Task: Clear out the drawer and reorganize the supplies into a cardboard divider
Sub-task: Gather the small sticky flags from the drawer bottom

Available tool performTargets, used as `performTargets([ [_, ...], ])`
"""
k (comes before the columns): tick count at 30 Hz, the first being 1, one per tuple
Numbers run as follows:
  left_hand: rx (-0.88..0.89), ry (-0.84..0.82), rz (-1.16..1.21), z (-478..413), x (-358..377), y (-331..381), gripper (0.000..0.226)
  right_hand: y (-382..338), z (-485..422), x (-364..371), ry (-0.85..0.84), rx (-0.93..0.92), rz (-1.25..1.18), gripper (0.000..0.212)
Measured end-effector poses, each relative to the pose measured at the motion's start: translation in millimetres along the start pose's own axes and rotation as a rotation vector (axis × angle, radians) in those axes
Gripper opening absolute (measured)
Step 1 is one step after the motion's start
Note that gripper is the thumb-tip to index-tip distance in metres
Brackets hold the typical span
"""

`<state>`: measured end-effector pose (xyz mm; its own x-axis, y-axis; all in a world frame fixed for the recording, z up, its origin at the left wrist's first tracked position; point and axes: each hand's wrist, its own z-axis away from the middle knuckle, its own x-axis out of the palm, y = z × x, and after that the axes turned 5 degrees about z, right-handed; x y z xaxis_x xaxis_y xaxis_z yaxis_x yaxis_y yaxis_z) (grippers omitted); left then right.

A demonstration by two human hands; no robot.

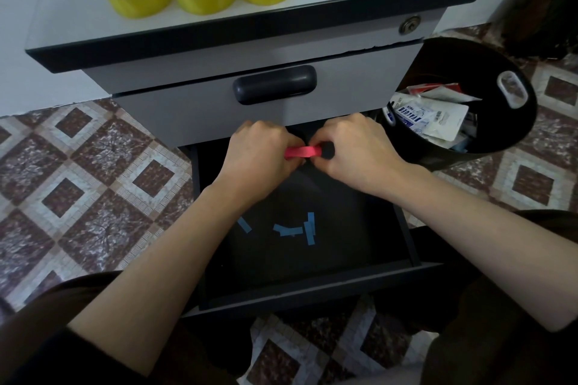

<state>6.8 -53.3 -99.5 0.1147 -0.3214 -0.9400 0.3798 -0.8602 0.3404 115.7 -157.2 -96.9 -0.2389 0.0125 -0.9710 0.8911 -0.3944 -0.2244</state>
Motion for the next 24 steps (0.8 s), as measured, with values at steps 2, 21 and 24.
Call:
performTargets([
  [2,0.010,-0.007,0.004,0.0,0.1,0.2,0.025,-0.7,0.1,1.2,-0.004,-0.012,0.013,0.020],
  [21,-0.202,-0.162,-0.200,-3.4,-5.2,-0.4,0.031,0.4,-1.3,2.7,0.012,0.005,0.032,0.019],
  [24,-0.168,-0.129,-0.172,-3.2,-4.0,0.2,0.031,-0.1,-0.6,2.8,0.013,-0.001,0.023,0.019],
])
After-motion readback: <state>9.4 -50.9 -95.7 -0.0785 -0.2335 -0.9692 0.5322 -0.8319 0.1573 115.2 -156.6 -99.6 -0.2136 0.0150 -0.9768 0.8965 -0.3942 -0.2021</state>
